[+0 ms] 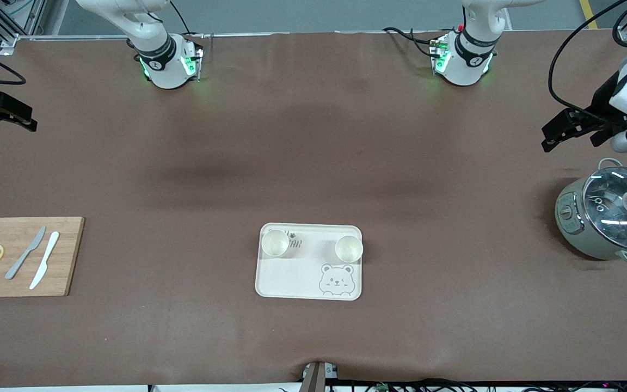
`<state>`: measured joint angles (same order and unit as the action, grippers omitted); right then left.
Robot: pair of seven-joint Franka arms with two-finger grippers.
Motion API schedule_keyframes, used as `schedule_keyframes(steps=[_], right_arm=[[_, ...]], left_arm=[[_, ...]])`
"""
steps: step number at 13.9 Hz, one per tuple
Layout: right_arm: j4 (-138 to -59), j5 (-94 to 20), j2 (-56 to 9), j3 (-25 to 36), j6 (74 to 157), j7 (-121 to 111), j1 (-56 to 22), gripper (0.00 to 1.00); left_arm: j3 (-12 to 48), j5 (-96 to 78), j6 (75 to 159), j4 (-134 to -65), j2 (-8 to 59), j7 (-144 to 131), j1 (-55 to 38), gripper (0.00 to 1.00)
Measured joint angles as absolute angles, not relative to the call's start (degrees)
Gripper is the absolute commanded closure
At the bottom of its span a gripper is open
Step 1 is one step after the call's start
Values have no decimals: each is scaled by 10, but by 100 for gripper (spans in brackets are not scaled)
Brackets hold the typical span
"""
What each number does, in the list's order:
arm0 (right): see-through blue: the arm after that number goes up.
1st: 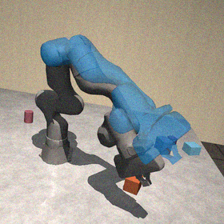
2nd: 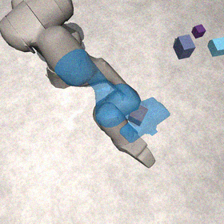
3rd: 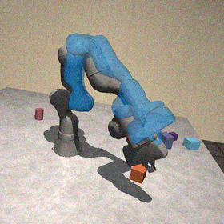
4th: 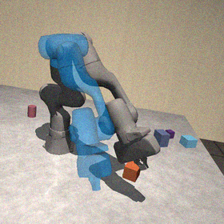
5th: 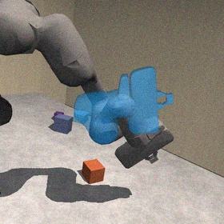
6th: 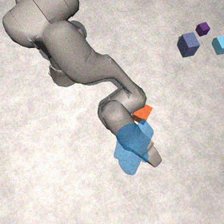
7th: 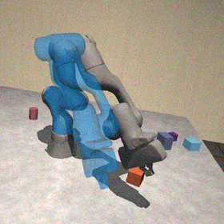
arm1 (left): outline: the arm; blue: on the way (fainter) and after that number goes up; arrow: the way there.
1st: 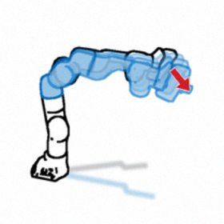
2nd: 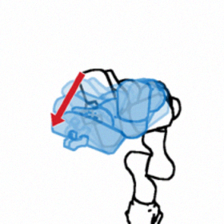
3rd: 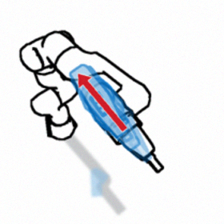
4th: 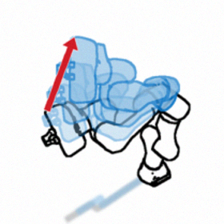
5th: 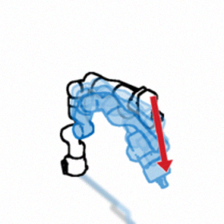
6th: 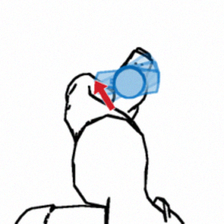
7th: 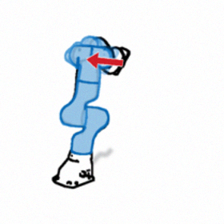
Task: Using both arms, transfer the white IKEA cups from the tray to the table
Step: 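Move the left gripper out toward the tray while the right gripper follows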
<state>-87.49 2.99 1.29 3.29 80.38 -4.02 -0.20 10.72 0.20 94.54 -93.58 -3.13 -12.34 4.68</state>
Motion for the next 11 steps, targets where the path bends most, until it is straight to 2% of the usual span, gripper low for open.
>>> schedule_keyframes(steps=[6, 11], right_arm=[[-875, 30, 13, 33, 804, -40, -2, 0], [-875, 30, 11, 35, 804, -40, 0, 0]], left_arm=[[106, 2, 945, -927, -21, -123, 47, 0], [110, 2, 947, -910, 20, -151, 44, 0]])
